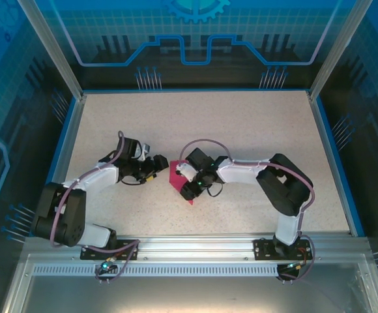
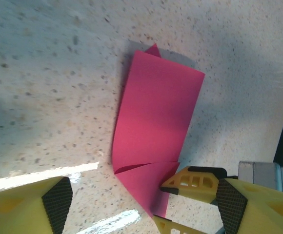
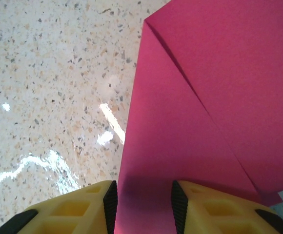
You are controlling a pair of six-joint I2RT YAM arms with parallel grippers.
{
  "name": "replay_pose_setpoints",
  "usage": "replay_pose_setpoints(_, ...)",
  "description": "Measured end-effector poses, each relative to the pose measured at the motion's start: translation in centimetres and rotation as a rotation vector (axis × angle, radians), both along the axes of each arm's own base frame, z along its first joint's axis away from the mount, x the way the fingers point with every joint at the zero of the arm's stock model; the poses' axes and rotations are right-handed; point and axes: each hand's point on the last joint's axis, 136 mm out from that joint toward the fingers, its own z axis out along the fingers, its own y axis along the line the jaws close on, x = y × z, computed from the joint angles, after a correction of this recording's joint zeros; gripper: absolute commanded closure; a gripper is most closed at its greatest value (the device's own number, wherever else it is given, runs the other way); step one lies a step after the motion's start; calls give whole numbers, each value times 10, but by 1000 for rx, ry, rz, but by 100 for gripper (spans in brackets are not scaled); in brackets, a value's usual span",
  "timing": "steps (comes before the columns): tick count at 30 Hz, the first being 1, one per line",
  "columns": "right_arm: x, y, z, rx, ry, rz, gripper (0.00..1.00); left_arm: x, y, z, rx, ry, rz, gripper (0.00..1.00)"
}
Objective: Fold a paper plane with a square sheet of paper (pick it up from the middle)
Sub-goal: Move the paper to the center of the table.
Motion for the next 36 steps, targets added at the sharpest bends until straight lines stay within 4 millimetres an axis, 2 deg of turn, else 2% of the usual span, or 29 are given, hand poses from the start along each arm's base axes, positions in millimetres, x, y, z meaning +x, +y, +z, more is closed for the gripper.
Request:
replay_pose_setpoints(7, 7, -5, 2, 68, 47, -26, 64, -16, -21, -18, -54, 48, -62, 35)
replay_pose_setpoints(16, 12, -8, 3, 92, 62, -56, 64, -29, -33, -34, -81, 107, -75, 53)
replay_pose_setpoints(25, 13, -8, 3, 97, 70, -63, 65, -27, -36, -45, -86, 132, -63, 55)
replay_pose_setpoints(36, 13, -8, 2, 98, 69, -63, 65, -24, -37, -47, -94, 158, -42, 58)
